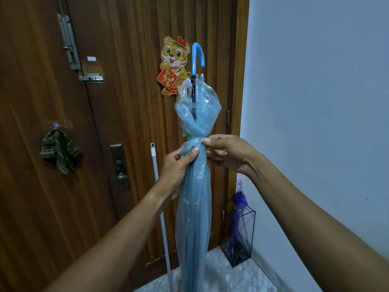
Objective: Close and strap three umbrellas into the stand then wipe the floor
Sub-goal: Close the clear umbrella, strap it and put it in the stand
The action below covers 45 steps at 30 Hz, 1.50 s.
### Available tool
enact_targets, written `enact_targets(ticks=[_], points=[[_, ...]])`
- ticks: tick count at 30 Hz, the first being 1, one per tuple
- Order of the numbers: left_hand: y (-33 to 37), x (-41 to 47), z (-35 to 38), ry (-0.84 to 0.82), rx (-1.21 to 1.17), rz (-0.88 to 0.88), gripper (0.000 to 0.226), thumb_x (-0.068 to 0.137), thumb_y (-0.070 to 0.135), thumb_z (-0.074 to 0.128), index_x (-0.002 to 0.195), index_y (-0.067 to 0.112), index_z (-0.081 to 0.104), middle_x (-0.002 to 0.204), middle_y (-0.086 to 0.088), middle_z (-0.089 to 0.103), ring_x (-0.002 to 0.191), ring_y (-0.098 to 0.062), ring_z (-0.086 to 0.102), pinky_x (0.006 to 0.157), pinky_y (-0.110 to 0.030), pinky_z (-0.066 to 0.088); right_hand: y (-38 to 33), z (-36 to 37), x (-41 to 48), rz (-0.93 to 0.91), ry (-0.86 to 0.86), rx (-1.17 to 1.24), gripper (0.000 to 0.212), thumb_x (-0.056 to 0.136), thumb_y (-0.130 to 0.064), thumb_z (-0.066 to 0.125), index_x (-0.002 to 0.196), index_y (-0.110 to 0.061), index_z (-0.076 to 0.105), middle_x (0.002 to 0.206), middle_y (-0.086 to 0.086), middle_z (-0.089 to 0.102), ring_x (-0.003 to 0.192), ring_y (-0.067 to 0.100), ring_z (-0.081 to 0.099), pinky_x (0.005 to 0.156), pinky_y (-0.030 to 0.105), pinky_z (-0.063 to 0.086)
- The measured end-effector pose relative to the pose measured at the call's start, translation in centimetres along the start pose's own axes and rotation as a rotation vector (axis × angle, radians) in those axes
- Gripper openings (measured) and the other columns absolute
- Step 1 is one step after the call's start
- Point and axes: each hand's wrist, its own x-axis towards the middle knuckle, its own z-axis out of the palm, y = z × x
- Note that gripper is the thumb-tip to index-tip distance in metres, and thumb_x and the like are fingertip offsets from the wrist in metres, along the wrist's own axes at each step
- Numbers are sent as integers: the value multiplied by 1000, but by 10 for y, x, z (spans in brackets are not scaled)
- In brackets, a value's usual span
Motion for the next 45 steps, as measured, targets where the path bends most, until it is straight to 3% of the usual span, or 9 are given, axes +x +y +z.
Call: enact_targets(ticks=[3, 7, 14, 20, 23, 27, 32, 39, 45], points=[[-14, 33, 13, -1, -8, 16, 30, 90, 20, 69, 116, 4, 70, 97, -16, 72, 79, -25, 69, 73, -38, 59, -4, -33, 23, -21, -30, 1, 21, 73, -21, 83, 91, -11, 77, 81, 12, 57, 63, 10, 68, 78, 31, 58], [-33, 85, 39, -12, 29, 24, 24, 91, 19, 67, 110, 6, 73, 93, -12, 74, 74, -23, 69, 68, -35, 59, -15, -83, 54, -22, -32, 22, 23, 77, -17, 79, 97, -9, 72, 82, 5, 70, 63, 10, 67, 81, 34, 56], [-66, 167, 83, -100, 159, 56, 33, 92, 16, 66, 120, -1, 67, 104, -20, 72, 84, -28, 67, 79, -41, 55, -34, -177, 97, 8, -61, 61, 27, 80, -17, 77, 105, -9, 72, 93, 6, 72, 82, 16, 66, 91, 39, 57], [-88, 212, 118, -148, 124, 11, 38, 92, 19, 64, 121, -6, 65, 99, -13, 73, 80, -21, 67, 72, -33, 58, -41, -230, 118, -25, -52, 125, 30, 85, -14, 74, 114, -6, 68, 92, 5, 73, 86, 18, 64, 76, 33, 61], [-103, 230, 131, -63, 39, 7, 36, 92, 21, 66, 119, -3, 67, 105, -19, 70, 82, -25, 65, 75, -38, 56, -49, -244, 125, -78, -5, 67, 7, 91, -12, 70, 96, -8, 71, 85, 4, 72, 79, 15, 66, 72, 30, 61], [-116, 244, 141, -12, 13, 51, 31, 94, 18, 65, 121, 3, 67, 102, -19, 69, 81, -24, 66, 74, -38, 56, -55, -258, 131, -124, 22, 16, 6, 90, -11, 73, 85, -8, 73, 84, 8, 69, 75, 15, 67, 74, 29, 60], [-123, 252, 145, -54, -12, 14, 25, 90, 17, 66, 112, 7, 72, 94, -12, 74, 77, -24, 66, 71, -36, 56, -53, -273, 134, -117, 42, 39, 12, 89, -9, 72, 99, -2, 70, 83, 6, 74, 72, 14, 70, 76, 31, 61], [-117, 254, 139, -141, -44, -107, 43, 95, 21, 62, 128, -7, 59, 102, -17, 65, 83, -24, 64, 79, -39, 54, -50, -275, 136, -60, -28, 79, 11, 90, -11, 71, 100, -6, 71, 84, 4, 73, 72, 12, 67, 75, 31, 60], [-115, 252, 133, -183, 2, -119, 42, 93, 26, 66, 122, -4, 62, 96, -15, 65, 81, -25, 63, 80, -41, 52, -45, -274, 139, -59, -34, 86, 37, 88, -14, 73, 122, 0, 65, 86, 6, 72, 75, 14, 64, 79, 34, 61]])
